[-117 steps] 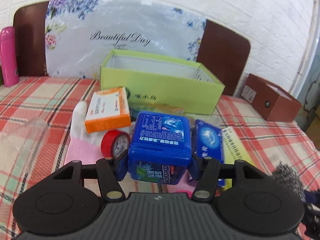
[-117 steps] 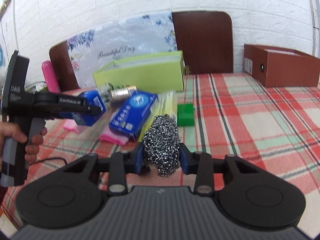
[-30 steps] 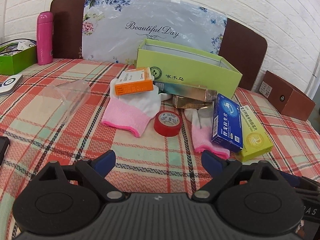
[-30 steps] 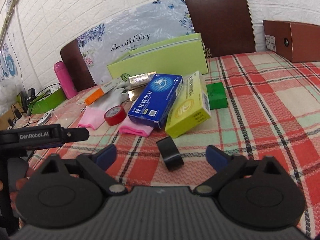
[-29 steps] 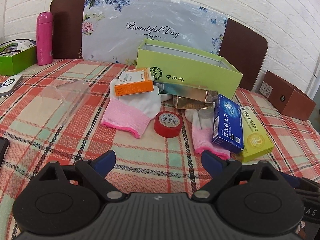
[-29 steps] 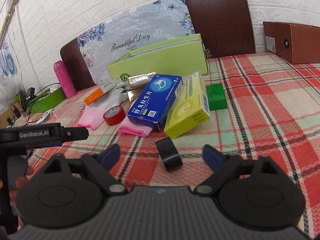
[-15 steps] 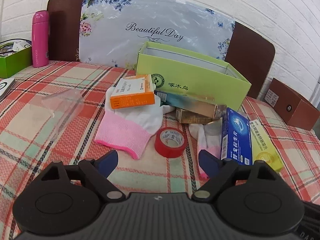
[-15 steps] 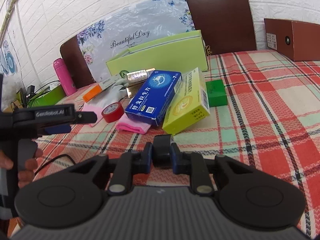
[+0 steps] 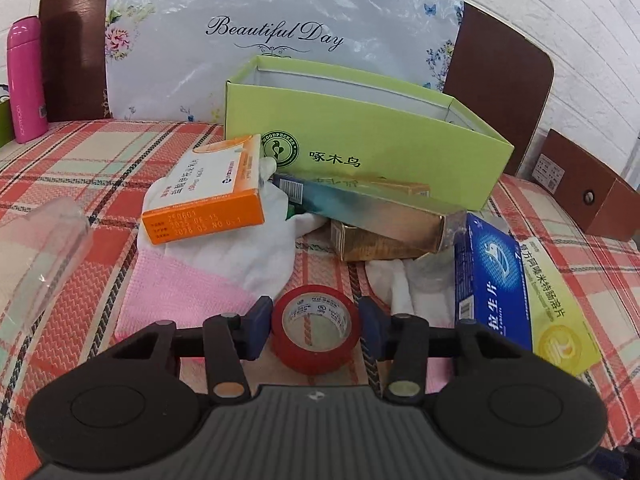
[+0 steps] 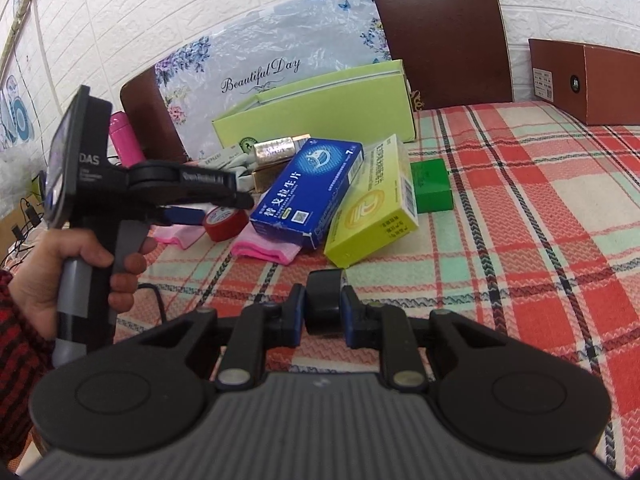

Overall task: Organize objects
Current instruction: 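Grasp the red tape roll with left gripper while right gripper grasps black tape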

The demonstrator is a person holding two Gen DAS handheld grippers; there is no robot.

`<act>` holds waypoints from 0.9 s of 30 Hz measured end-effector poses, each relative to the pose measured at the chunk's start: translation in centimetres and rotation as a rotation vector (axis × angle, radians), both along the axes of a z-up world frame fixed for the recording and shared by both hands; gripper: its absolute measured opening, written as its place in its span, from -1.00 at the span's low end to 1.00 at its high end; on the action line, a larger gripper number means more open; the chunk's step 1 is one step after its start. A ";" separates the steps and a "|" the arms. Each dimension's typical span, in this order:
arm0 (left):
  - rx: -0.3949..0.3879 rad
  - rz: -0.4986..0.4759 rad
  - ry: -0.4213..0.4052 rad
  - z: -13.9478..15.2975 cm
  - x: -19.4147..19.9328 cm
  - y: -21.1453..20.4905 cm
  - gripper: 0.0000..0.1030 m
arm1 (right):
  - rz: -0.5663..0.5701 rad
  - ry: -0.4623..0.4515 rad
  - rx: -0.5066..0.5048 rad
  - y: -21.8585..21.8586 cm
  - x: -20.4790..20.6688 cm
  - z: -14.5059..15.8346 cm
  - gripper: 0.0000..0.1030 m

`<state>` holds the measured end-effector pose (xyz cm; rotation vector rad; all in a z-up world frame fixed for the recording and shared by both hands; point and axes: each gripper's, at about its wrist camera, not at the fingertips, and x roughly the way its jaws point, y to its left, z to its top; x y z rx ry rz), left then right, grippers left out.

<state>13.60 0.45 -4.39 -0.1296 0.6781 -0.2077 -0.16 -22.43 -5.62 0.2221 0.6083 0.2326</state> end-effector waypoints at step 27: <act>0.015 -0.115 0.032 -0.2 -8.9 0.9 0.06 | 0.030 0.028 0.006 0.8 0.8 -0.4 -0.37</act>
